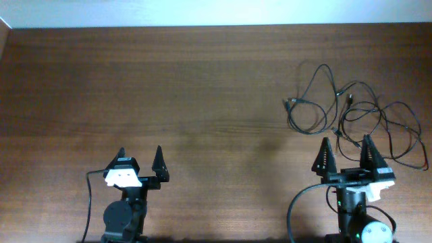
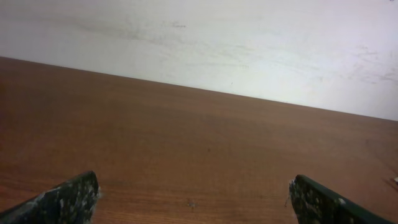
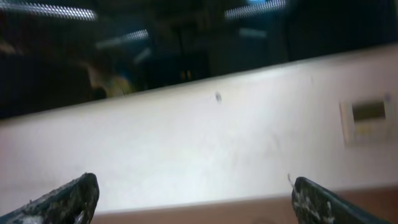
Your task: Untangle cables
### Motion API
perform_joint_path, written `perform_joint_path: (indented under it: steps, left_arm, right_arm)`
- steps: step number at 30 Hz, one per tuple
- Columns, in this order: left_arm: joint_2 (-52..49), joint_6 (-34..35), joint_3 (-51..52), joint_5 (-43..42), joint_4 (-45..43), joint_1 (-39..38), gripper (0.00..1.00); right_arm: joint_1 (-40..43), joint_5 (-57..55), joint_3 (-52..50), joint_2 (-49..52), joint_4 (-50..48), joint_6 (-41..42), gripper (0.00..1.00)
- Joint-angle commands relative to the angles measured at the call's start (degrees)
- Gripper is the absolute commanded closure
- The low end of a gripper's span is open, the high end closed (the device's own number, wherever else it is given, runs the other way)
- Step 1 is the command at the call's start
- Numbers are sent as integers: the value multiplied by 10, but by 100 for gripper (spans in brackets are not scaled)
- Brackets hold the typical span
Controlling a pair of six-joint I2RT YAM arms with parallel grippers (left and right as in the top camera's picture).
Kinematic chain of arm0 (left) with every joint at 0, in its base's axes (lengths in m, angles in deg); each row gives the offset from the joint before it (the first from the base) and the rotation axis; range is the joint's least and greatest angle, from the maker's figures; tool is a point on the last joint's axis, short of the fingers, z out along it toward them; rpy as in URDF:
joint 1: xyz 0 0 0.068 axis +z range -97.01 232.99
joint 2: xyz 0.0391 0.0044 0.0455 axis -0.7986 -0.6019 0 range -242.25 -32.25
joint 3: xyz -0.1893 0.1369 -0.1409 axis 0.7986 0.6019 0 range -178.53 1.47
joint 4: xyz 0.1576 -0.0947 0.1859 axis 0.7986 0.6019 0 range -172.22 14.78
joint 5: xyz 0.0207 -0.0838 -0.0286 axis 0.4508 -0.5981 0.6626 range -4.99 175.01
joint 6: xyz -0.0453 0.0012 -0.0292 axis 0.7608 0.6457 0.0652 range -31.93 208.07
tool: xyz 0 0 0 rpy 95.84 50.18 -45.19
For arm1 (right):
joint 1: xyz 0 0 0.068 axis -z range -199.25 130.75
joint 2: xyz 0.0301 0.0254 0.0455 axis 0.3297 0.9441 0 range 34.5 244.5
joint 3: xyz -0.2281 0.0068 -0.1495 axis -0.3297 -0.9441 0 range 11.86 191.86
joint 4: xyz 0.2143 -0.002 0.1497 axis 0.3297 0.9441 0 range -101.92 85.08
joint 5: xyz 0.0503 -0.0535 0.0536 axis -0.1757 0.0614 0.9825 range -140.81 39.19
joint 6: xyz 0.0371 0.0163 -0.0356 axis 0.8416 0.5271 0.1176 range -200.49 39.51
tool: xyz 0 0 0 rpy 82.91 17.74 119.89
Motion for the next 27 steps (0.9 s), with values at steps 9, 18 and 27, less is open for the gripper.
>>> perform_joint_path:
  steps: [9, 18, 27]
  left_arm:
    - [3, -11, 1, -2, 3, 4, 1]
    - [3, -11, 1, -2, 3, 4, 1]
    - [3, -11, 1, -2, 3, 4, 1]
  right_arm:
    - [-3, 51, -3, -4, 240, -110, 1]
    - [-3, 51, -3, -4, 240, -110, 1]
    - [-3, 51, -3, -4, 240, -110, 1]
